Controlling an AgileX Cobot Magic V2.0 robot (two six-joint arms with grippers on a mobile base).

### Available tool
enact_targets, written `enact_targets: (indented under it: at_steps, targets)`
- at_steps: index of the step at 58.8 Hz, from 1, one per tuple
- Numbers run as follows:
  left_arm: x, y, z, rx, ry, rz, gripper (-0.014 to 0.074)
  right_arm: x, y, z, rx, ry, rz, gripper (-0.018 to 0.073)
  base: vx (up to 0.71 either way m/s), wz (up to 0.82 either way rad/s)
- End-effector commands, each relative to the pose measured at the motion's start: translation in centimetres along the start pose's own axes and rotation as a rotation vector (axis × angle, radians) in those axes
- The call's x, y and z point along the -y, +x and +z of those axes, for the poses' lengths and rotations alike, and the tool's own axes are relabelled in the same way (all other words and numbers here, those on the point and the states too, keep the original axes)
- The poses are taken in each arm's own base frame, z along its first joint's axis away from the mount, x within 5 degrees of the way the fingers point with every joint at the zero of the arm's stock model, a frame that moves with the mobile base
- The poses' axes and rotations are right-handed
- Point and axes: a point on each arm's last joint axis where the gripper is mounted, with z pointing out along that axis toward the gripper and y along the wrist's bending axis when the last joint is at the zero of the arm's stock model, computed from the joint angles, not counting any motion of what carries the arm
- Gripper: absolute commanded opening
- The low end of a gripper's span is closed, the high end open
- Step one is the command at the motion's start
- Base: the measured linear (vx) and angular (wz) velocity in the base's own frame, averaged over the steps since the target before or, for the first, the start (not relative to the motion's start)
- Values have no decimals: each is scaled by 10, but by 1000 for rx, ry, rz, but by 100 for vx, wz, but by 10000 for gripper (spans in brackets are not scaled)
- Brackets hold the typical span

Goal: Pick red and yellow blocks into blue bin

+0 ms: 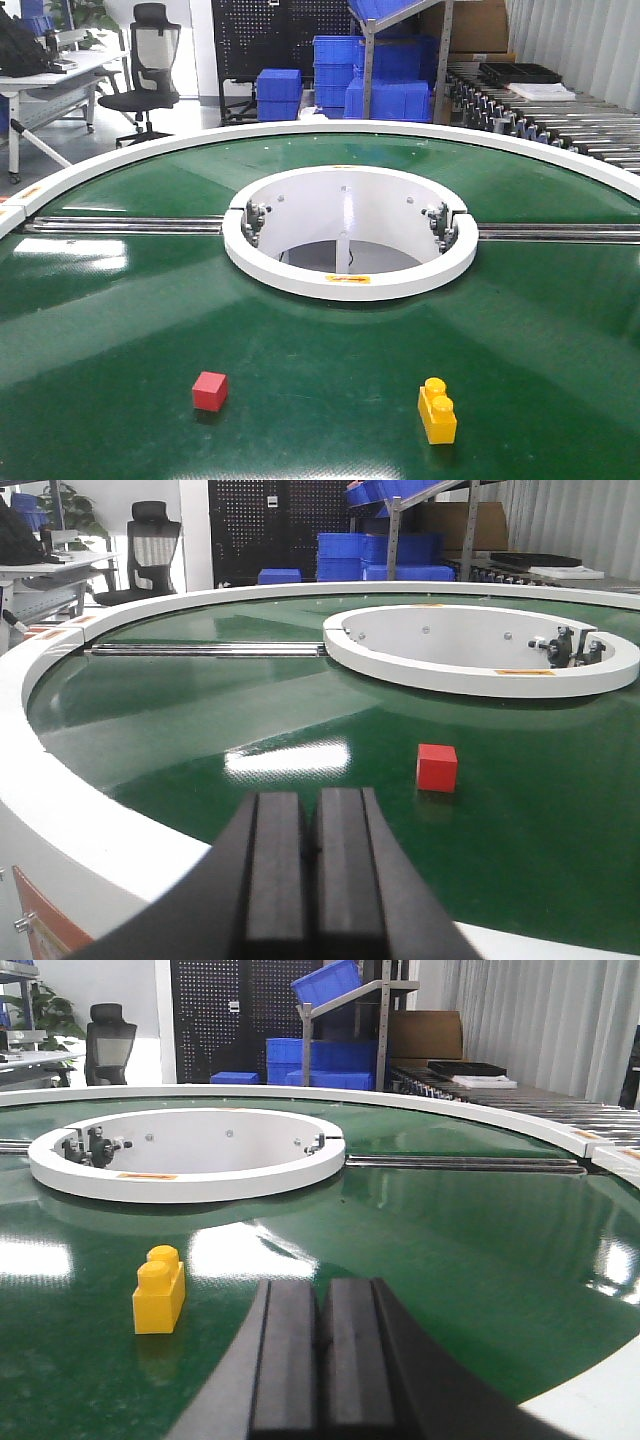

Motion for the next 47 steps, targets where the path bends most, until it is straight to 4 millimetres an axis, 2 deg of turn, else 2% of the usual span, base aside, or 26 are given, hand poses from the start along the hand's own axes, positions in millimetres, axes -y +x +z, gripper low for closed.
enact_targets:
  at_steps: [1, 33, 43, 47]
  targets:
    - [1, -14, -3, 115, 11, -14, 1, 0, -6, -1, 92, -1, -15, -10, 0, 0]
    - [1, -14, -3, 115, 11, -16, 1, 0, -6, -1, 92, -1, -15, -10, 0, 0]
    - [1, -21, -4, 193, 16, -21, 1, -1, -12, -2, 156, -3, -17, -10, 0, 0]
    - [1, -33, -6, 250, 19, -27, 1, -1, -20, -3, 226, -5, -19, -10, 0, 0]
